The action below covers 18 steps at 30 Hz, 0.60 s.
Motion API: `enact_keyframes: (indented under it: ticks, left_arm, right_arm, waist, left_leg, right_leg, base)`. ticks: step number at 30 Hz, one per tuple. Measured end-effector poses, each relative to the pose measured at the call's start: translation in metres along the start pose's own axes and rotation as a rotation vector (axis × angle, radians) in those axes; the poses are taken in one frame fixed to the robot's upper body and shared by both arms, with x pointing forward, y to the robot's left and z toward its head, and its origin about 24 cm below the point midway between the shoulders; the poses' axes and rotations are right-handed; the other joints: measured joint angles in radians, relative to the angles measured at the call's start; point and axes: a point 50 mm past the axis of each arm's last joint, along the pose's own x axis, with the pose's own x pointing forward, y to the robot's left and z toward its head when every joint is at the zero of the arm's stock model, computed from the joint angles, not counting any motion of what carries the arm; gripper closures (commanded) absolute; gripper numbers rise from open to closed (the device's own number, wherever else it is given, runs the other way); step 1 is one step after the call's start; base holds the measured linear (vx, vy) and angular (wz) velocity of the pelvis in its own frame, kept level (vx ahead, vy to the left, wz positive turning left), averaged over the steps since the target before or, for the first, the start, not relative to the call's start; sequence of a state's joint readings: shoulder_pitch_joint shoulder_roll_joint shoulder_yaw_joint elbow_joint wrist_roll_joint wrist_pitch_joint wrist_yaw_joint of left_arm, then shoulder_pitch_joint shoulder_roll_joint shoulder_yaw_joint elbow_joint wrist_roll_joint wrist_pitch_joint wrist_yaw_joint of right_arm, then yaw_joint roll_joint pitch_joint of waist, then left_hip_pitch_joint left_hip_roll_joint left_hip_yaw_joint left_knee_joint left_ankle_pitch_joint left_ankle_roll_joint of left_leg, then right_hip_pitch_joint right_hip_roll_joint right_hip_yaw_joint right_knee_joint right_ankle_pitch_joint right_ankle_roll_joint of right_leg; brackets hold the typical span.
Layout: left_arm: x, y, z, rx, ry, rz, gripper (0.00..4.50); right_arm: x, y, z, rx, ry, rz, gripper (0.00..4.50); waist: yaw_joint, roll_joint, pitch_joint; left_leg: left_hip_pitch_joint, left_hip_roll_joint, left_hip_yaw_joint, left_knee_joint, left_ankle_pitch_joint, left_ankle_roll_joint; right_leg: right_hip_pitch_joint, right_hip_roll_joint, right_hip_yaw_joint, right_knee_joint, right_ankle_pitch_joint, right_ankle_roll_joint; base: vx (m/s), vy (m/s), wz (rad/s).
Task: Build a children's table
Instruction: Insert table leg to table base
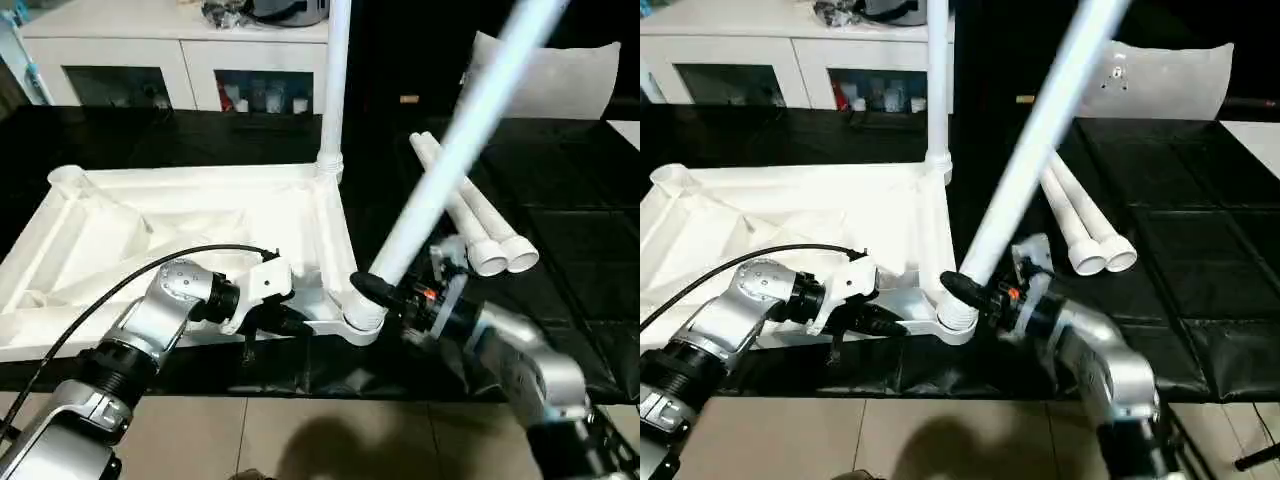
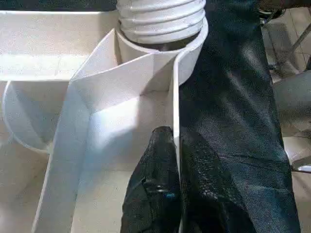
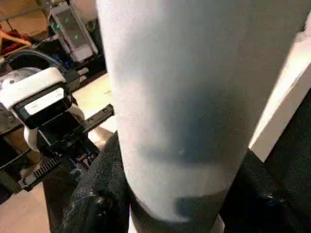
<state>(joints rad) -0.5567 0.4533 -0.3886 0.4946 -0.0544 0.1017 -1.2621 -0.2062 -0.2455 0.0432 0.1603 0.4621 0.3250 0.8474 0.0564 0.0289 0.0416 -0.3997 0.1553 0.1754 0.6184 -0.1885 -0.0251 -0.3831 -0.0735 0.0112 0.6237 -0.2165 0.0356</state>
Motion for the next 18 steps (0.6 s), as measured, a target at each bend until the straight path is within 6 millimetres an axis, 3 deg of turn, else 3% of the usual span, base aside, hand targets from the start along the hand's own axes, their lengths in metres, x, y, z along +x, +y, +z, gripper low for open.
enact_keyframes:
  ticks: [8, 14, 16, 18]
  left_arm:
    - [0.000, 0.000, -0.002, -0.010, -0.002, -0.006, 4.50]
    - [-0.006, 0.001, -0.007, -0.011, 0.017, 0.007, 4.50]
    - [-0.008, 0.002, -0.008, -0.008, 0.023, 0.011, 4.50]
    - [-0.008, 0.002, -0.009, -0.001, 0.027, 0.012, 4.50]
  right_arm:
    - [-0.001, 0.006, -0.002, -0.150, 0.025, 0.002, 2.61]
    - [0.010, 0.008, 0.003, -0.261, 0.103, 0.052, 2.61]
    - [0.016, 0.009, 0.006, -0.317, 0.154, 0.096, 2.61]
    - [0.019, 0.009, 0.009, -0.358, 0.198, 0.126, 2.61]
  waist:
    - [-0.004, 0.004, -0.002]
    - [-0.020, 0.003, -0.002]
    - [-0.025, 0.001, -0.002]
    - [-0.023, -0.010, -0.004]
  left_leg:
    - [0.000, 0.000, 0.000, -0.001, 0.000, 0.000]
    - [0.006, 0.000, 0.000, -0.002, 0.000, 0.000]
    - [0.009, 0.000, 0.001, -0.002, 0.000, 0.000]
    - [0.012, 0.000, 0.001, -0.005, 0.000, 0.000]
  right_leg:
    - [0.000, 0.000, 0.000, -0.001, 0.000, 0.000]
    - [0.004, -0.001, 0.000, 0.000, 0.000, 0.001]
    - [0.004, -0.002, -0.001, 0.000, -0.001, 0.001]
    - [0.002, -0.002, -0.002, -0.001, -0.002, 0.004]
  base:
    - [0.000, 0.000, 0.00]
    - [0.000, 0.000, 0.00]
    - [0.000, 0.000, 0.00]
    - [0.000, 0.000, 0.00]
